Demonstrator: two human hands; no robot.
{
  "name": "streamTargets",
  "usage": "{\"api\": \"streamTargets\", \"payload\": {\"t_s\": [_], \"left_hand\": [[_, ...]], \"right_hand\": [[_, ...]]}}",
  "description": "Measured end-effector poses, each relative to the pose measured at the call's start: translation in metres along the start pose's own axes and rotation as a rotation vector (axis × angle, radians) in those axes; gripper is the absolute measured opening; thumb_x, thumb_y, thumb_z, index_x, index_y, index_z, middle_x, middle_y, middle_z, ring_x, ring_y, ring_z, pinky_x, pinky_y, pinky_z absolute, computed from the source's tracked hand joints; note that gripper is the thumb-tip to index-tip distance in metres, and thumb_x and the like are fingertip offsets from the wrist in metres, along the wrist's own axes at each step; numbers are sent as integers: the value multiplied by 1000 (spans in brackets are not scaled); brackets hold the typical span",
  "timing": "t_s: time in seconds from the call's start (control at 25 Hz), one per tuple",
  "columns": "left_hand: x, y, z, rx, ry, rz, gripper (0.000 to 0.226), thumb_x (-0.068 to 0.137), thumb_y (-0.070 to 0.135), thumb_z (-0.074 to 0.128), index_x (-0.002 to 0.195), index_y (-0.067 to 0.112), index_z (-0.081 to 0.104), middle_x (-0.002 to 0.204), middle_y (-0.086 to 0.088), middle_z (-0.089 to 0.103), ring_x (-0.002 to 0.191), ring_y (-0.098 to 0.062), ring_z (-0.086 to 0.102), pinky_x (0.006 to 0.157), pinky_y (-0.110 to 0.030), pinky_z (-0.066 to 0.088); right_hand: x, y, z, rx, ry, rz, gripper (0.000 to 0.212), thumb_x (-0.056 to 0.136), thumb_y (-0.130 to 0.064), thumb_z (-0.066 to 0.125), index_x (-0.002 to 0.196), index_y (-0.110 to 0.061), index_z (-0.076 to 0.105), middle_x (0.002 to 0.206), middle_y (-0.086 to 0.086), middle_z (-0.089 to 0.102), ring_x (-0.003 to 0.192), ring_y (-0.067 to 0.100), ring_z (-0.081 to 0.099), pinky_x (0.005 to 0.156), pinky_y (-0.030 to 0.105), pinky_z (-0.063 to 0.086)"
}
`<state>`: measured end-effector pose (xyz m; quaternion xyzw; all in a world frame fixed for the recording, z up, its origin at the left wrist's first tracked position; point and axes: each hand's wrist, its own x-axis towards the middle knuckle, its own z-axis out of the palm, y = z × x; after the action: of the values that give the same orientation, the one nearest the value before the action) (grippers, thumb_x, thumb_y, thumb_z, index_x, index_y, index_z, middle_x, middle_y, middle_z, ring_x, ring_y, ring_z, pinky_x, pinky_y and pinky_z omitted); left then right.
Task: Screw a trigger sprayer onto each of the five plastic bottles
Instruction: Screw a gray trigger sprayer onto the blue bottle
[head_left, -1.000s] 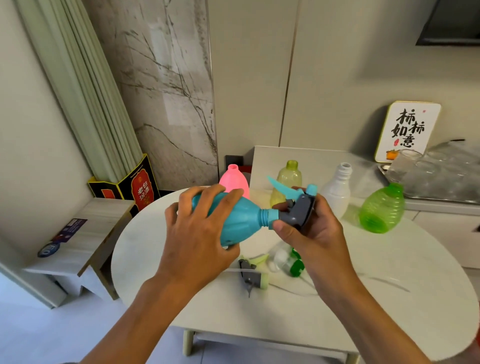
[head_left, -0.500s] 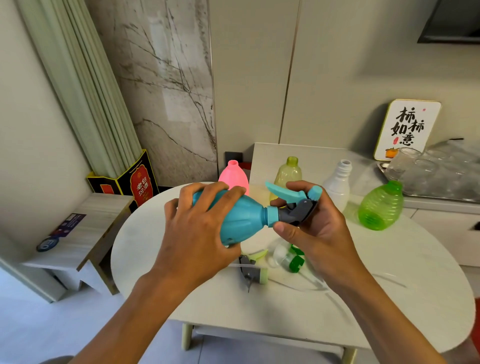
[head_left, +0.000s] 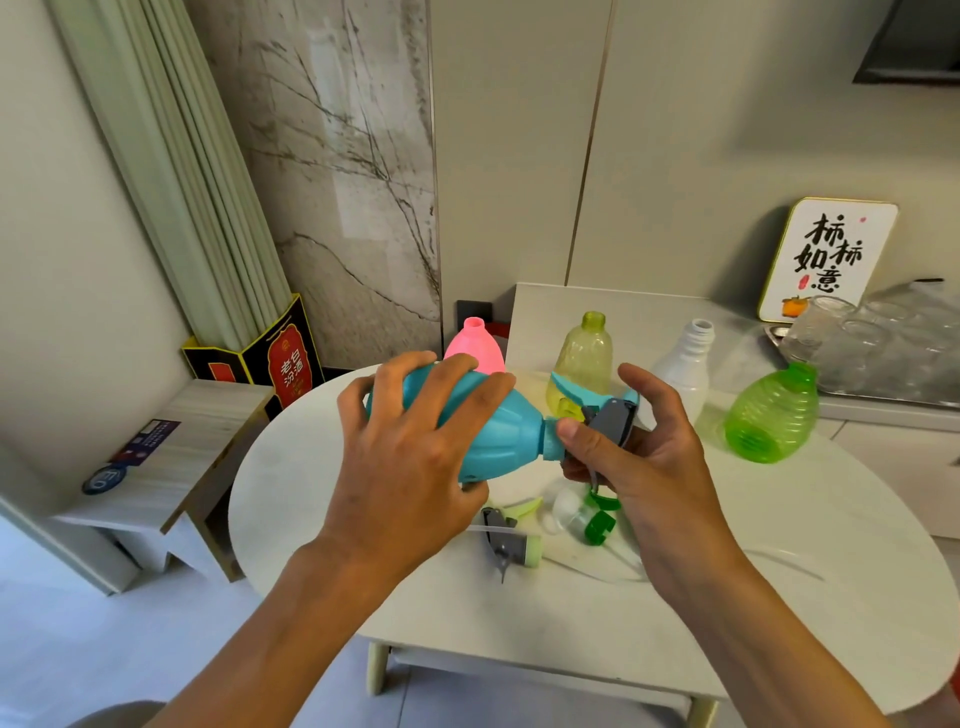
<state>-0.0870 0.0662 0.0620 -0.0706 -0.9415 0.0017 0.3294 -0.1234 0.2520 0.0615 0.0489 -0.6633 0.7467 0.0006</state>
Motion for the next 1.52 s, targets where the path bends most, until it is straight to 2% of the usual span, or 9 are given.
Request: {"api": "streamTargets", "payload": {"t_s": [0.12, 0.28, 0.36, 0.48, 0.64, 0.92, 1.04, 1.28, 1.52], "left_hand": [[0, 3, 3, -10, -19, -25, 79, 58, 37, 78, 131, 29, 50, 134, -1, 52, 121, -31, 40, 90, -50, 36], [2, 1, 7, -52, -52, -86, 79, 56, 39, 77, 130, 31, 50, 132, 3, 53, 118, -28, 39, 87, -48, 38], [2, 0, 8, -85, -69, -96, 80, 55, 41, 77, 130, 33, 48, 131, 4, 53, 118, -27, 38, 86, -47, 40], [2, 0, 8, -132, -81, -94, 80, 56, 42, 77, 130, 34, 47, 131, 6, 52, 118, -25, 37, 86, -45, 40], [-1, 4, 9, -136, -84, -31, 78, 58, 44, 76, 130, 33, 48, 133, 4, 52, 120, -26, 39, 89, -49, 42], [-2, 0, 1, -138, -30, -4, 79, 59, 40, 78, 132, 30, 48, 134, 1, 52, 121, -28, 39, 91, -50, 41], [-2, -1, -2, -102, -2, 21, 78, 60, 37, 79, 132, 28, 51, 135, -1, 52, 123, -29, 39, 93, -50, 37], [-3, -1, 1, -34, 22, 86, 77, 61, 34, 81, 132, 26, 52, 136, -6, 53, 125, -33, 39, 97, -54, 33], [-4, 4, 2, -185, -99, 71, 81, 61, 48, 79, 133, 33, 46, 135, 6, 52, 123, -23, 41, 92, -48, 42]], "right_hand": [[-4, -2, 3, -195, -26, -30, 40, 86, -39, 68, 123, -35, 54, 108, 1, 67, 82, 15, 71, 67, 21, 52], [-5, 2, -8, -803, -176, -112, 77, 80, -79, 37, 147, -49, 17, 162, -9, 19, 147, 16, 24, 115, 39, 28], [-1, 3, -16, -1015, -230, -307, 85, 78, -80, 44, 149, -47, 11, 166, -10, -6, 152, 15, -2, 119, 40, 7], [10, 11, -26, -1188, -245, -727, 69, 81, -46, 70, 141, -30, 39, 159, 3, 31, 150, 26, 15, 120, 48, 13], [10, 15, -25, -1016, -249, -871, 39, 82, -19, 74, 115, -21, 54, 111, 0, 65, 107, 18, 54, 103, 38, 38], [0, 1, -19, -736, -295, -622, 40, 83, -33, 72, 111, -43, 46, 103, -32, 52, 89, 4, 56, 74, 15, 47], [-4, -3, -13, -632, -277, -502, 43, 81, -34, 73, 108, -49, 43, 97, -18, 54, 81, 9, 58, 64, 12, 45], [-3, -9, -8, -266, -243, -29, 16, 80, -21, 78, 86, -19, 63, 71, 7, 64, 52, 13, 55, 44, 21, 44], [2, -15, -22, -75, -312, 307, 31, 69, -42, 74, 76, -13, 65, 75, 14, 65, 63, 18, 62, 57, 29, 46]]}}
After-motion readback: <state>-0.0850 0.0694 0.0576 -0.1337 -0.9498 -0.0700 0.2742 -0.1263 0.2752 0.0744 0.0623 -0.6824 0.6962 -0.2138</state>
